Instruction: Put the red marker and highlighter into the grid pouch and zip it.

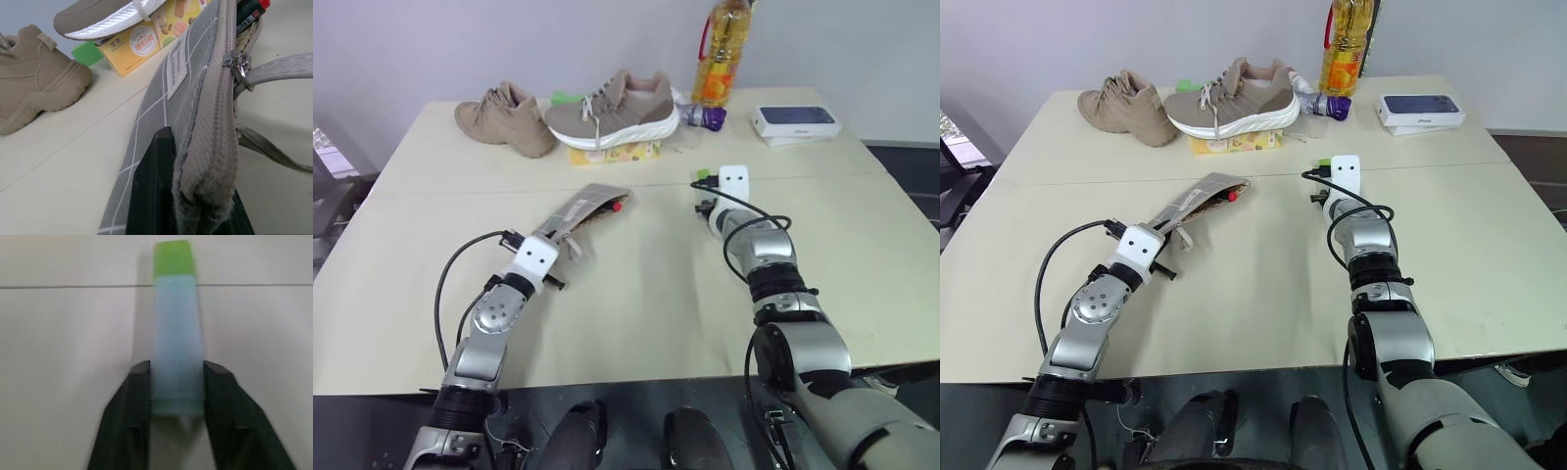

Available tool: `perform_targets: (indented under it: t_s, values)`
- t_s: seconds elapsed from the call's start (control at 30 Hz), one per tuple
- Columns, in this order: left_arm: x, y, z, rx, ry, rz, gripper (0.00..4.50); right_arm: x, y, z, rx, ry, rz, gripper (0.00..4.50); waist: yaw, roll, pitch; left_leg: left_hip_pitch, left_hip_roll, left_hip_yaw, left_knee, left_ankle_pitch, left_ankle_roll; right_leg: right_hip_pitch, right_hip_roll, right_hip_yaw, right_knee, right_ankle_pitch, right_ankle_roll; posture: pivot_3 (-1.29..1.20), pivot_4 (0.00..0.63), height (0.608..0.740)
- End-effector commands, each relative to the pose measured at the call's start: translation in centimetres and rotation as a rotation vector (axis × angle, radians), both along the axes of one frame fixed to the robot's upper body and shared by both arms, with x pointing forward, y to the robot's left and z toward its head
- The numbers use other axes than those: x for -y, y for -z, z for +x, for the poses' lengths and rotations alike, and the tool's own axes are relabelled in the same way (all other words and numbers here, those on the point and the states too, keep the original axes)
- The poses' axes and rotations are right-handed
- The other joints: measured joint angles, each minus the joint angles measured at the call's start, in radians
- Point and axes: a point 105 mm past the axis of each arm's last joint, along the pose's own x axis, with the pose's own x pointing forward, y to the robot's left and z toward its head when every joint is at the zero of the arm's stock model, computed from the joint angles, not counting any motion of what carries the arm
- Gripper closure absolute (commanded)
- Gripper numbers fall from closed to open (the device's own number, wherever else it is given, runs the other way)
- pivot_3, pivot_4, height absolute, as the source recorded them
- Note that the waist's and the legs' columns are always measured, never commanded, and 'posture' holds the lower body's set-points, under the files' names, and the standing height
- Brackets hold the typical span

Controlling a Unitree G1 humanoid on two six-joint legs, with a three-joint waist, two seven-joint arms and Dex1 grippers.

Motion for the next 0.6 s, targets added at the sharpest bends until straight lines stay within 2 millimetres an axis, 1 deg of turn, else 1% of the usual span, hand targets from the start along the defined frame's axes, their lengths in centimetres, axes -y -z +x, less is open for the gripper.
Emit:
perform_targets:
  t_s: [0.03,0.1,0.17,0.23,0.3,0.37,0.43,0.5,0.6]
  values:
    - [0.8,-1.4,-0.3,0.048,0.04,-0.011,4.5,0.2,-2.4,0.0,0.089,-0.039,-0.011,3.65,0.0,0.0,0.0,0.0,0.0,0.0,0.0,0.0,0.0,0.0,0.0,0.0,0.0,0.0,0.0,0.0,0.15,0.739]
    - [1.1,-1.4,-0.3,0.044,0.055,-0.016,4.5,0.3,-3.6,-0.3,0.144,-0.115,-0.116,3.65,0.001,0.0,0.0,0.0,0.0,0.0,0.0,0.0,0.0,-0.001,0.0,0.0,0.0,0.0,0.0,0.0,0.15,0.739]
    - [1.5,-1.5,-0.4,0.042,0.081,-0.018,4.5,-0.2,-5.1,-1.4,0.224,-0.278,-0.246,3.65,0.005,0.0,0.0,-0.001,0.0,0.0,0.0,-0.001,0.002,-0.001,0.0,0.0,0.0,0.0,0.0,0.0,0.15,0.739]
    - [2.0,-1.6,-0.5,0.041,0.116,-0.021,4.5,-1.0,-6.9,-3.7,0.321,-0.497,-0.376,3.65,0.003,0.0,0.0,-0.003,-0.001,0.001,0.0,-0.002,0.004,-0.002,0.0,0.0,-0.001,0.0,0.0,0.0,0.15,0.739]
    - [2.3,-1.7,-0.5,0.04,0.134,-0.021,4.5,-1.5,-7.6,-5.4,0.355,-0.627,-0.427,3.65,0.001,0.0,0.0,-0.003,0.0,0.001,0.001,-0.003,0.005,-0.002,0.0,0.0,-0.001,0.0,0.0,0.0,0.15,0.739]
    - [2.7,-1.7,-0.5,0.038,0.157,-0.023,4.5,-1.9,-7.7,-7.8,0.355,-0.778,-0.441,3.65,-0.003,0.0,0.0,-0.003,0.0,0.001,0.001,-0.003,0.006,-0.002,0.001,0.0,-0.001,0.0,0.0,0.0,0.15,0.739]
    - [3.2,-1.8,-0.4,0.038,0.182,-0.023,4.5,-2.5,-7.4,-10.4,0.315,-0.918,-0.415,3.65,0.0,0.0,0.0,-0.002,0.0,0.0,0.001,-0.003,0.006,-0.002,0.002,0.0,-0.001,0.0,0.0,0.0,0.15,0.739]
    - [3.4,-1.9,-0.3,0.04,0.196,-0.025,4.5,-2.9,-7.1,-11.6,0.28,-0.967,-0.392,3.65,0.001,0.0,0.0,-0.002,0.001,0.0,0.001,-0.003,0.006,-0.001,0.002,0.0,-0.001,0.0,0.0,0.0,0.15,0.739]
    - [3.9,-2.0,-0.2,0.044,0.214,-0.025,4.5,-3.9,-6.5,-13.2,0.237,-1.042,-0.331,3.65,0.002,0.0,0.0,-0.002,0.001,0.0,0.002,-0.003,0.006,0.0,0.001,0.0,-0.001,0.0,0.0,0.0,0.15,0.739]
